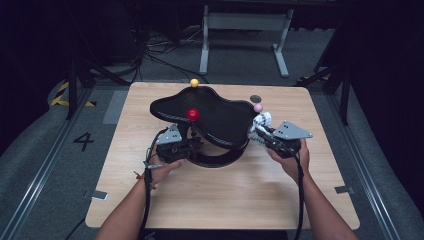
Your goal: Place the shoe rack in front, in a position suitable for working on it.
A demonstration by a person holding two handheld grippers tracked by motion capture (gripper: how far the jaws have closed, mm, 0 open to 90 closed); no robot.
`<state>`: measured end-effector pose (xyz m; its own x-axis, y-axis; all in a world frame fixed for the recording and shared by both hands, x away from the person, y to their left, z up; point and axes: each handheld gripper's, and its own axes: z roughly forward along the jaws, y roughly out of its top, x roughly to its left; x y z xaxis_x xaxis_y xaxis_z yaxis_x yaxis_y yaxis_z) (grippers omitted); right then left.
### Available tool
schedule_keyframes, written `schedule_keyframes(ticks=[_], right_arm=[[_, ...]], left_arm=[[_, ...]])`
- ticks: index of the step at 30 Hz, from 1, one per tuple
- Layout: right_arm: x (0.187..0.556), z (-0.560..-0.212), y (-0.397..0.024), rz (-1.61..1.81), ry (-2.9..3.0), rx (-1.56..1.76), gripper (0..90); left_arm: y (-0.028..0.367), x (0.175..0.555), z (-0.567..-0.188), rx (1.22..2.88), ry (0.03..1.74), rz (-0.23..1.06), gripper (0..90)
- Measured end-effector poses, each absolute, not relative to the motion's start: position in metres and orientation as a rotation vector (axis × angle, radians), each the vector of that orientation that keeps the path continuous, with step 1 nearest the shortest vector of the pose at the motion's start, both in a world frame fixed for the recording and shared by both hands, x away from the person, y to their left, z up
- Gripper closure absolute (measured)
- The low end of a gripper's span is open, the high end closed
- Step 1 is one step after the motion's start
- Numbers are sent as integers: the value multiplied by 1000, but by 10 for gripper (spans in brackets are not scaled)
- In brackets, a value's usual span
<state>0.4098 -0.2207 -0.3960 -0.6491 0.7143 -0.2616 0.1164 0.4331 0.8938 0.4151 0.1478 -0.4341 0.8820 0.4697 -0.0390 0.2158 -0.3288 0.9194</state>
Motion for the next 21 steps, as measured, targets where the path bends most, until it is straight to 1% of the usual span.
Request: schedule_keyframes(ticks=[13, 16, 21], right_arm=[[447, -417, -230, 1102, 2050, 867, 802], [447, -420, -232, 1123, 2049, 887, 802], [438, -422, -227, 1116, 2090, 825, 801]], left_arm=[[147, 415, -434, 1918, 506, 285, 750], [147, 415, -434, 1917, 507, 286, 750], [147, 415, -434, 1916, 508, 291, 750]])
